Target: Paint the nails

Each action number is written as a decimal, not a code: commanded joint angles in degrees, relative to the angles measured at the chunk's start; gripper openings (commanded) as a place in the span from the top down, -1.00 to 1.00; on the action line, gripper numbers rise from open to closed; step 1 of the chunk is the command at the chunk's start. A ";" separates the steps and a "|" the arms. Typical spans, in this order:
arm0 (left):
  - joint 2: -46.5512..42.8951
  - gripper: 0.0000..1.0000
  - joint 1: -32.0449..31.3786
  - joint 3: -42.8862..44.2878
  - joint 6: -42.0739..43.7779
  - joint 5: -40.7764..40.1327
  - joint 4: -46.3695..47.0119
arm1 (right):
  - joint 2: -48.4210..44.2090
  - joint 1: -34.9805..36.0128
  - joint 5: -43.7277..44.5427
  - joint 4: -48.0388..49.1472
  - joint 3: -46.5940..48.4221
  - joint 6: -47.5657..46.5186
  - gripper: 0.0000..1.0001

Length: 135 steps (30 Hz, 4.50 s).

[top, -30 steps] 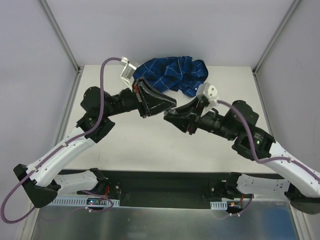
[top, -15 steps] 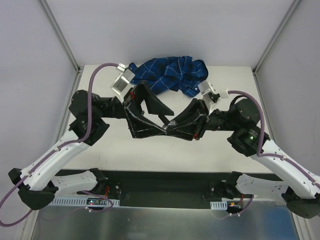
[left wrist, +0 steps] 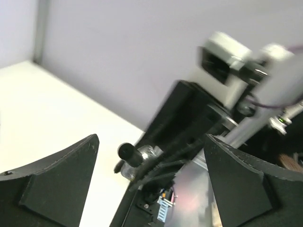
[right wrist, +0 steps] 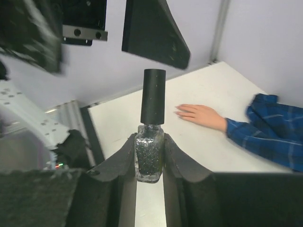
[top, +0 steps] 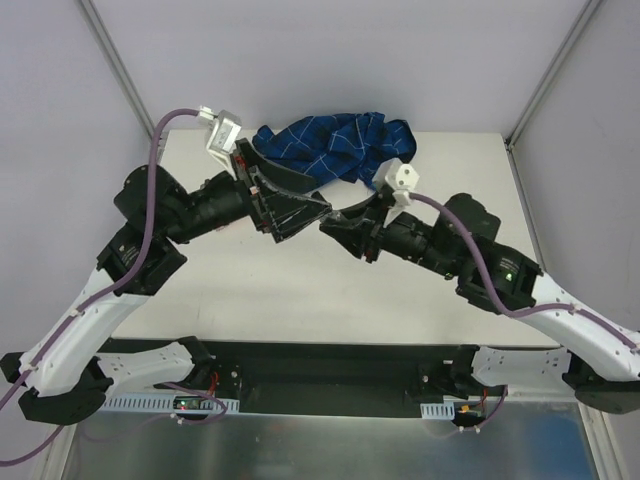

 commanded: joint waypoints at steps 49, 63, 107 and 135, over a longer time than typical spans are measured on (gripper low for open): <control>-0.90 -0.98 3.02 -2.52 1.74 8.76 3.28 | -3.90 -11.00 -14.81 5.30 -6.22 5.67 0.99; 11.23 -0.64 3.02 9.35 -1.95 -12.45 -14.67 | 2.69 -1.51 17.11 5.47 -2.35 -6.73 0.99; -0.19 -0.68 3.81 -3.04 1.12 14.56 7.13 | -3.55 -14.77 -22.29 6.45 -5.86 10.07 1.00; 14.22 0.96 2.84 5.31 -6.96 5.46 -7.31 | 2.16 3.33 26.88 2.04 -0.06 -4.27 0.99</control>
